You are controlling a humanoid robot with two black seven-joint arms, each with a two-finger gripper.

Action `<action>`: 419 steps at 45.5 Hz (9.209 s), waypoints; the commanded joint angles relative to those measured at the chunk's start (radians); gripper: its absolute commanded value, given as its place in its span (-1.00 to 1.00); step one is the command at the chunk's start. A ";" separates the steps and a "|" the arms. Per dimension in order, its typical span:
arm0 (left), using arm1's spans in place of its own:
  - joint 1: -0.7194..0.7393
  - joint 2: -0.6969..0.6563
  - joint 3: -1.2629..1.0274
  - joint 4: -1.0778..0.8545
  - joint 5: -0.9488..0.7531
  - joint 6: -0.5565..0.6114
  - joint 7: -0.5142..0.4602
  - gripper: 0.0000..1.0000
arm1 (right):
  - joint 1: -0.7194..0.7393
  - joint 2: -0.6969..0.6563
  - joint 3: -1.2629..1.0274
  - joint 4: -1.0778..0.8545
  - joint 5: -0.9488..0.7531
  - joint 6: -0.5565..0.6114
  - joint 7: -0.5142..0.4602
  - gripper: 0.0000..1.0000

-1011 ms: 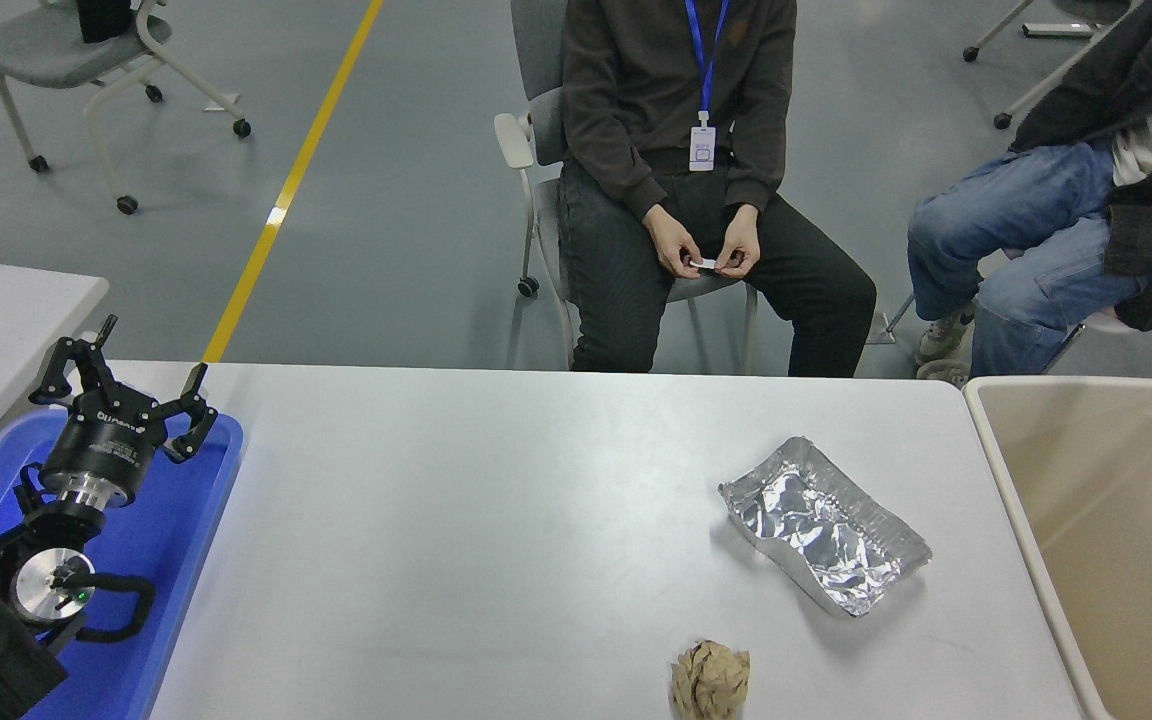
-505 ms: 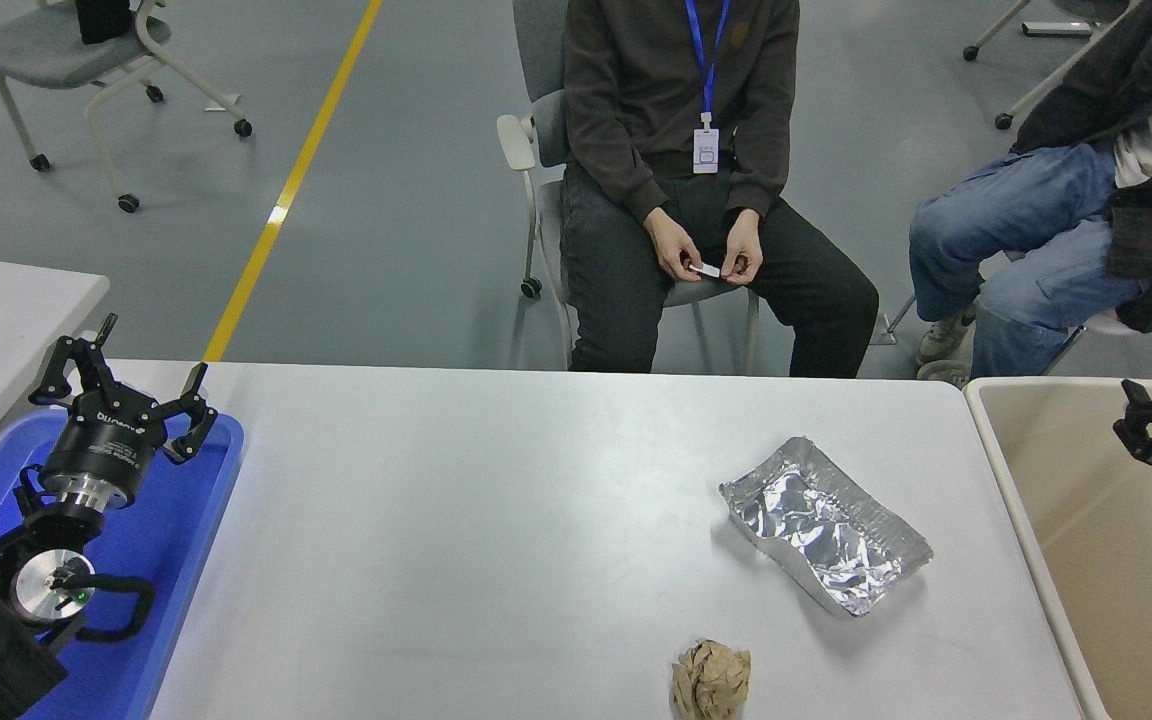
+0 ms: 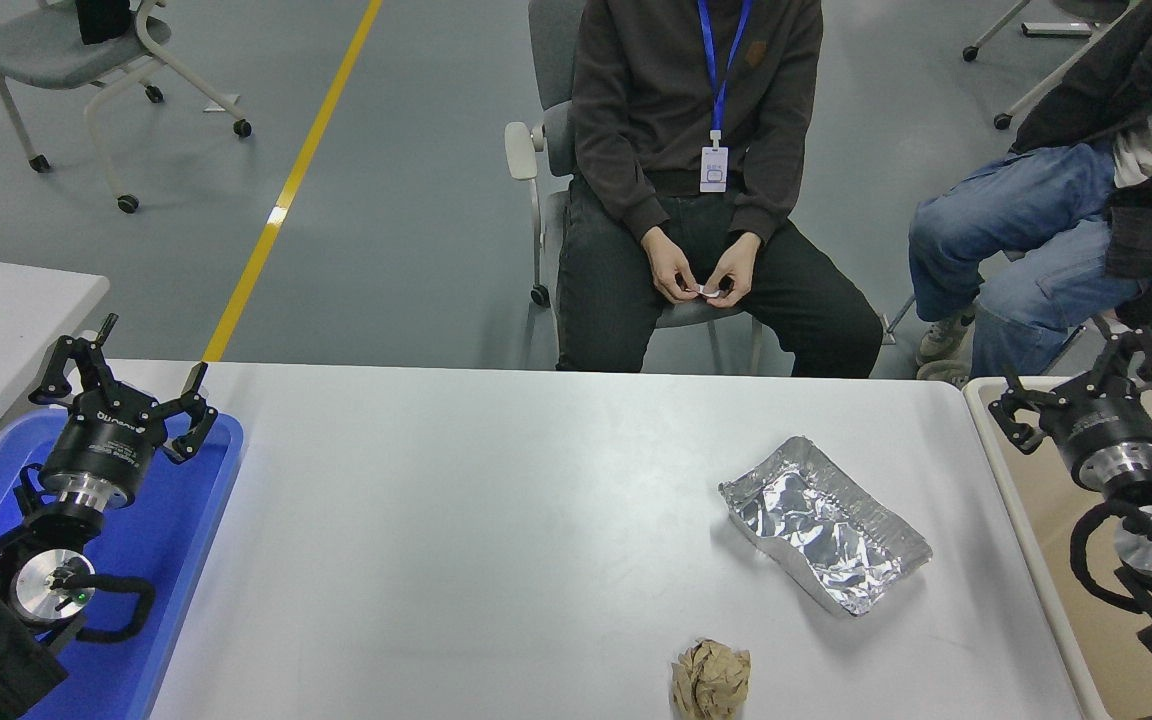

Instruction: Clean the table surface

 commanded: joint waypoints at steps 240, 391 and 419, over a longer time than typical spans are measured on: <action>0.000 0.000 0.000 0.000 0.000 0.000 0.002 1.00 | 0.495 0.015 -1.498 0.173 -1.373 -0.401 -0.039 0.98; 0.000 0.000 0.000 0.000 0.000 0.000 0.002 1.00 | 0.984 -0.627 -1.628 0.823 -1.466 -0.342 0.090 -1.00; 0.000 0.000 0.000 0.000 0.000 0.000 0.002 1.00 | 0.970 -0.814 -1.630 0.797 -1.515 -0.329 0.090 -1.00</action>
